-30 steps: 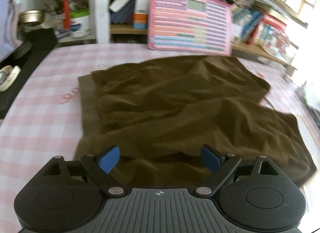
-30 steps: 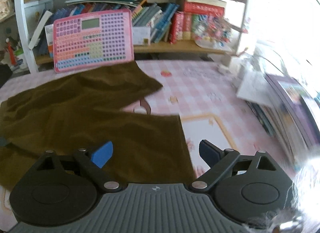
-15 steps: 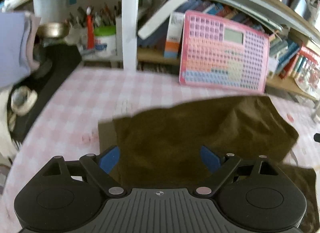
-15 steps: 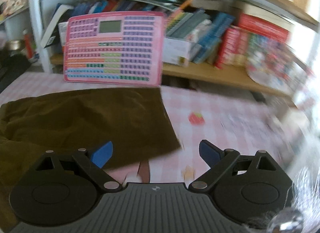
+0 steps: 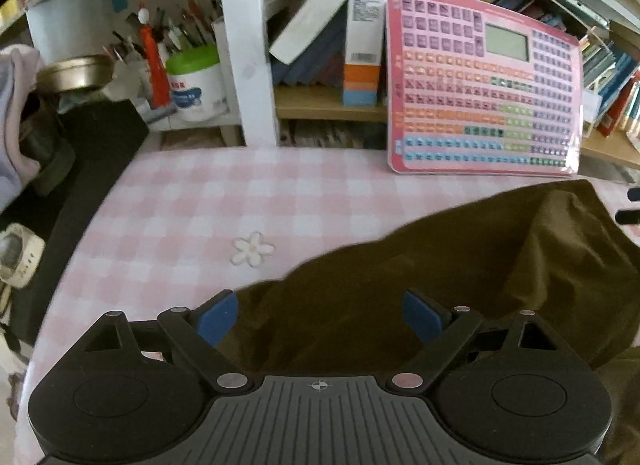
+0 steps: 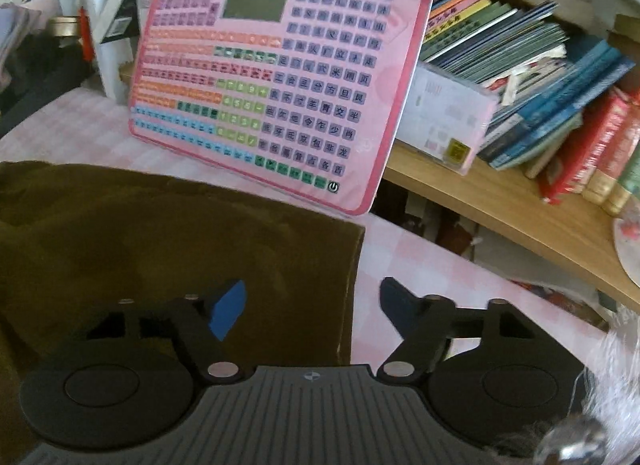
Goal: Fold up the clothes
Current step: 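Move both open tools over the edge of the brown pants, then grasp the pants edge with the left tool while the right tool grasps beside it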
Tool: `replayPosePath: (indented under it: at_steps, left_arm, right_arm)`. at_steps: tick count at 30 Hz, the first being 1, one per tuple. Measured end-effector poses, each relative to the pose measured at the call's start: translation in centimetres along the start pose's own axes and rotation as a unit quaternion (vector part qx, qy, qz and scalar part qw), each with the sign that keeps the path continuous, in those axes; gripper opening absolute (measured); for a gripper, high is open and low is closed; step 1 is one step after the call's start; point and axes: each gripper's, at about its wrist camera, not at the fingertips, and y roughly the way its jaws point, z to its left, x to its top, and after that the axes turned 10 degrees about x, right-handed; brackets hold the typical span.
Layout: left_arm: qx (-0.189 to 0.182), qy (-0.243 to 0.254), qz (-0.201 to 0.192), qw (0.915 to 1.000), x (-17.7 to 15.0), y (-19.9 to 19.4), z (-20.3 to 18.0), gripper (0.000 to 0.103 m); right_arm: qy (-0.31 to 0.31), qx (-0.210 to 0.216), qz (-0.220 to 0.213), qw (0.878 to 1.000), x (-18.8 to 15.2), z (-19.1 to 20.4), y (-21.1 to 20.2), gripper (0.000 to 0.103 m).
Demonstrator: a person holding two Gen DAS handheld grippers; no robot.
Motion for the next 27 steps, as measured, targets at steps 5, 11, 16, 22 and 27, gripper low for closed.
replayPosePath:
  at_steps: [5, 11, 16, 22, 27]
  left_arm:
    - [0.019, 0.027, 0.015, 0.9994, 0.6, 1.5, 1.0, 0.088]
    - [0.02, 0.063, 0.042, 0.9969, 1.0, 4.0, 1.3, 0.06]
    - [0.008, 0.076, 0.064, 0.995, 0.7, 5.8, 1.9, 0.061]
    - [-0.023, 0.065, 0.07, 0.9951, 1.0, 7.0, 2.7, 0.063]
    - [-0.05, 0.045, 0.076, 0.9948, 1.1, 7.4, 3.5, 0.061]
  right_arm:
    - [0.008, -0.002, 0.005, 1.0, 1.3, -1.7, 2.9, 0.054]
    - [0.015, 0.0, 0.01, 1.0, 1.9, -2.9, 5.5, 0.046]
    - [0.021, 0.011, 0.007, 1.0, 2.0, -3.1, 6.1, 0.045]
    - [0.032, 0.026, 0.005, 0.999, 2.1, -3.6, 6.1, 0.044]
    - [0.033, 0.031, 0.002, 0.999, 2.1, -3.7, 6.0, 0.034]
